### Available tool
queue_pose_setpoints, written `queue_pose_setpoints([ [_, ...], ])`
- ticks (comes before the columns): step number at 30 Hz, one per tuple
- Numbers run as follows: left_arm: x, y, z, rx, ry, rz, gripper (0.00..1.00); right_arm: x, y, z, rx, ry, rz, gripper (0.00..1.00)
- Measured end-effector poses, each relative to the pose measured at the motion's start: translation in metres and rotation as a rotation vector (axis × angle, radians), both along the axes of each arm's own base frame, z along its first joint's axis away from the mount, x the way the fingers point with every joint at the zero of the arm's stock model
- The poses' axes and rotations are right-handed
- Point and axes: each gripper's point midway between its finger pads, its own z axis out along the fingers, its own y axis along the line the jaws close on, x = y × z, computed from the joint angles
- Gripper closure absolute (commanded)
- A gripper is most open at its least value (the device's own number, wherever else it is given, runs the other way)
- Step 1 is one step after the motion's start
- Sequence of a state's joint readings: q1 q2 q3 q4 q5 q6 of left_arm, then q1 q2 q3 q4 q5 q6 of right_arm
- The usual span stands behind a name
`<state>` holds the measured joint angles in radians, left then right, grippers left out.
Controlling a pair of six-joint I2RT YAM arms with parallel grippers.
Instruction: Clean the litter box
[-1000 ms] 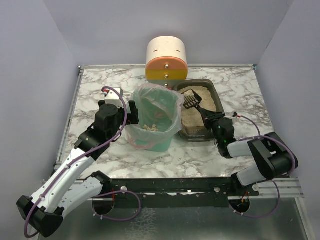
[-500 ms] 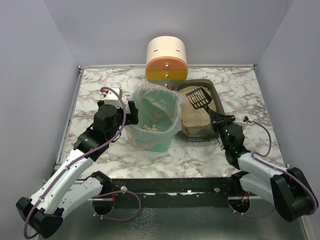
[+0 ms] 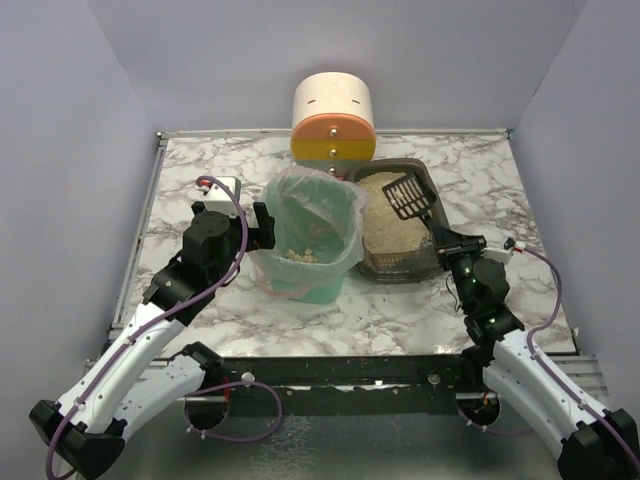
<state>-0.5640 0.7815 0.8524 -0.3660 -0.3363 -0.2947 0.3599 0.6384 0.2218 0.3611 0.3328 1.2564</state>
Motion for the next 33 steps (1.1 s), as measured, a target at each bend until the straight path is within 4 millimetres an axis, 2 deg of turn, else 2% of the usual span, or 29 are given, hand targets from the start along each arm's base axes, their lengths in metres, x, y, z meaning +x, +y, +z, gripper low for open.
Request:
queue_pose_setpoints([
  [7,-0.001,0.001,0.003,-0.006,-0.009,0.0,0.01,-0.005,0.005,-0.005,0.03,0.021,0.03,0.99],
  [11,-0.003,0.001,0.005,-0.011,-0.014,-0.004,0.01,-0.004,0.009,0.007,0.041,0.017,0.051,1.0],
  [14,-0.004,0.001,0.007,-0.015,-0.021,-0.007,0.01,-0.003,0.013,0.023,0.063,-0.016,0.065,1.0],
  [24,-0.007,0.003,0.013,-0.027,-0.039,-0.007,0.01,-0.006,0.026,0.028,0.121,-0.029,0.136,1.0],
  [27,-0.007,0.003,0.013,-0.027,-0.039,-0.007,0.01,-0.007,0.031,0.039,0.112,-0.052,0.171,0.99],
  [33,-0.01,0.005,0.016,-0.034,-0.049,-0.007,0.01,-0.012,0.041,0.077,0.091,-0.137,0.236,1.0],
])
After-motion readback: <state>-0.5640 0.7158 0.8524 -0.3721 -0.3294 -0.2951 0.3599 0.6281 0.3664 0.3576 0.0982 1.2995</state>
